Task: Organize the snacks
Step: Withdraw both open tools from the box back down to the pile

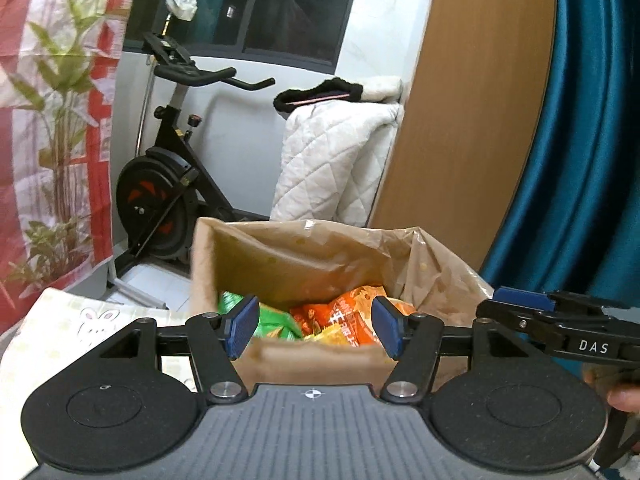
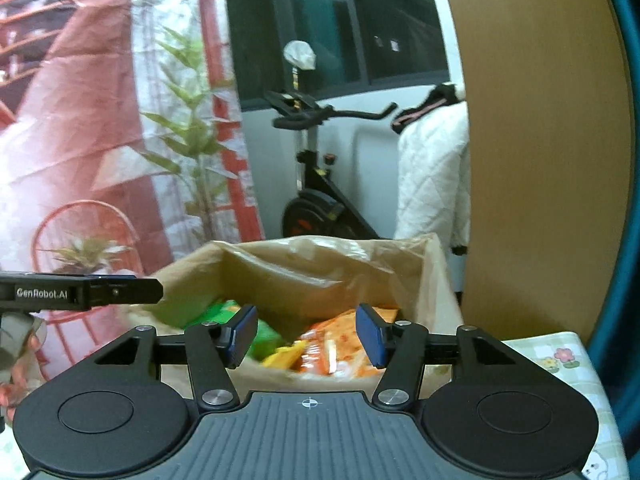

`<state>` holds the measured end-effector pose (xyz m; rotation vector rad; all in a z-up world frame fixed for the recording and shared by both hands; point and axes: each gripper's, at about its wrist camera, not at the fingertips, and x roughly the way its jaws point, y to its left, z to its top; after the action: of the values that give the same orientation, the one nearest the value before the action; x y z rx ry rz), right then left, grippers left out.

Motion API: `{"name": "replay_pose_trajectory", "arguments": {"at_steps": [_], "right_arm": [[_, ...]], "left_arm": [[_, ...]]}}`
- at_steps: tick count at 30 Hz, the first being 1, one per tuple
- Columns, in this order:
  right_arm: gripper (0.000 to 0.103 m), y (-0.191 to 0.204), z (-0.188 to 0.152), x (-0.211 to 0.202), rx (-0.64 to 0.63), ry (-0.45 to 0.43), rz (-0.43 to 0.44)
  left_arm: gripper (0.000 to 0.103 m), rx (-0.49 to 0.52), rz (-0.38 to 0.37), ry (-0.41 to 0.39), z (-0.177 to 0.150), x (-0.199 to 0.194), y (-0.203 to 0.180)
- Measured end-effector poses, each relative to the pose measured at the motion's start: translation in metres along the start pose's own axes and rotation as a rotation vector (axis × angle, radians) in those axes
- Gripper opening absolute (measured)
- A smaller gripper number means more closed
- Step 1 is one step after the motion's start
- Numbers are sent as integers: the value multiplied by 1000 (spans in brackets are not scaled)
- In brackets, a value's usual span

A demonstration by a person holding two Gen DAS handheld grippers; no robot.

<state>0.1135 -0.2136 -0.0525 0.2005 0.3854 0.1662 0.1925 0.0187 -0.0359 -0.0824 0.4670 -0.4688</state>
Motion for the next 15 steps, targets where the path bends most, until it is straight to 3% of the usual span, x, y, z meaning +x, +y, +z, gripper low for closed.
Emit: {"name": "replay_pose_trajectory", "arguments": {"at_steps": [7,15], "right_arm": [[51,16,-18,-38,-3,-8,79],[51,23,-76,-34,46,126,82]], "left_arm": [[64,9,-6,39,-29,-38,9],[63,-22,22,144,-80,-27,24]]}}
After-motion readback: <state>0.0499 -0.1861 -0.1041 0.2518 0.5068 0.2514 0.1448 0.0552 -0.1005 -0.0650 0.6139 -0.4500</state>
